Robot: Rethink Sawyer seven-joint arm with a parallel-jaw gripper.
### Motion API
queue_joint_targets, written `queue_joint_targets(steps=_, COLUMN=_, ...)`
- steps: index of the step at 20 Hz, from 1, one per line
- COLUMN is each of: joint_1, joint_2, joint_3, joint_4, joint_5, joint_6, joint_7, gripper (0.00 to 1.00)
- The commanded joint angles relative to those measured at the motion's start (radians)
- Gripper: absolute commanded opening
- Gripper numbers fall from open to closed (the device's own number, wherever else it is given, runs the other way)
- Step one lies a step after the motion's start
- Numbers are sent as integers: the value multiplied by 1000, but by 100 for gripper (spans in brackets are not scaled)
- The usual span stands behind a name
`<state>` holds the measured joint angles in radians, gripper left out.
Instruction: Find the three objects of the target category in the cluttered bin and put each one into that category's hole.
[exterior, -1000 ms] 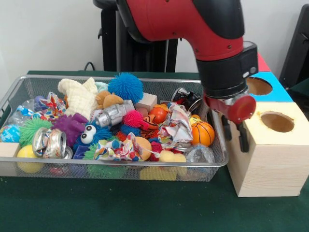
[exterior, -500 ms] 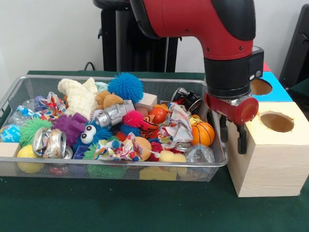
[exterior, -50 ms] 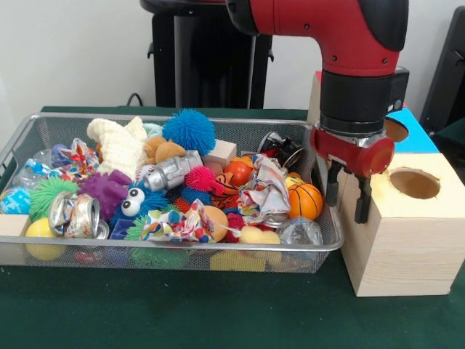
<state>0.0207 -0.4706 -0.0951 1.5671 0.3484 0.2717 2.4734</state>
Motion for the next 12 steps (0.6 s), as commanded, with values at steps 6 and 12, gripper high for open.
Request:
queue_joint_targets(steps=6, joint_1=105, joint_2=20, joint_3=-192, joint_4=-8, joint_5=93, joint_6=22, joint_7=266, gripper=100)
queue_joint_targets(steps=12, joint_1=128, joint_2=-10, joint_3=-196, joint_4=-11, joint_5=209, joint_6=151, joint_7=359, gripper=100)
